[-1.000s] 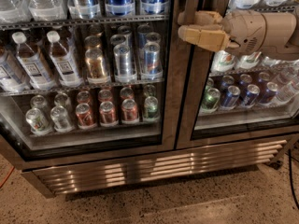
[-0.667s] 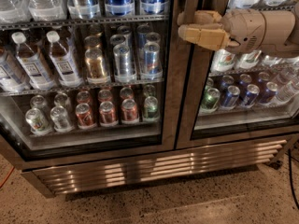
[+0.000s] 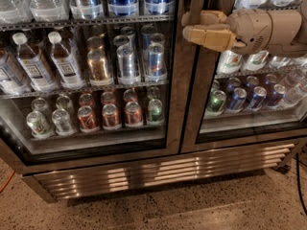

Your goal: Open right fridge door

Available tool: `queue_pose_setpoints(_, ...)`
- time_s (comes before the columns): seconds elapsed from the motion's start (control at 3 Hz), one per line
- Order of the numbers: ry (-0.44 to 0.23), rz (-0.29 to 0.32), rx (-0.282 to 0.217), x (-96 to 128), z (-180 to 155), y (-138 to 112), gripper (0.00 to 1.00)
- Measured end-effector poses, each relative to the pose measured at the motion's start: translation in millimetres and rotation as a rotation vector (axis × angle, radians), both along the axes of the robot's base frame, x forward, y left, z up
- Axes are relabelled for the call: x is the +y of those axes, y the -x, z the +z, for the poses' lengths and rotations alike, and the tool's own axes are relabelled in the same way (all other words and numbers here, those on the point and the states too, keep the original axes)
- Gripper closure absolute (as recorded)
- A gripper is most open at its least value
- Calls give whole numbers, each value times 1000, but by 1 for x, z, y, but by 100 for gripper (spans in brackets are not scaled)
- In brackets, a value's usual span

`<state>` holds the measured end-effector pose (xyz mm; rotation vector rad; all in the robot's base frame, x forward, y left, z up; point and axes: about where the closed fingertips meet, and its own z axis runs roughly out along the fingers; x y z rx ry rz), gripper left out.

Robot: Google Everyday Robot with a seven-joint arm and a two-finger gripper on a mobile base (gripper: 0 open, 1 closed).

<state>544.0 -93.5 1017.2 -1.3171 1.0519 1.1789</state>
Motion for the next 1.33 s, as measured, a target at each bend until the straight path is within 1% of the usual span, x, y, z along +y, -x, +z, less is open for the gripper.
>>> queue_pose_setpoints(0.33, 7, 14, 1, 0, -1, 1, 100)
queue_pose_setpoints(0.67, 7, 15, 1, 1, -1, 1, 100)
queue_pose_setpoints(1.0, 6, 54, -9, 4, 2, 6, 100)
queue_pose_setpoints(1.33, 15, 72, -6, 5, -1, 7, 100)
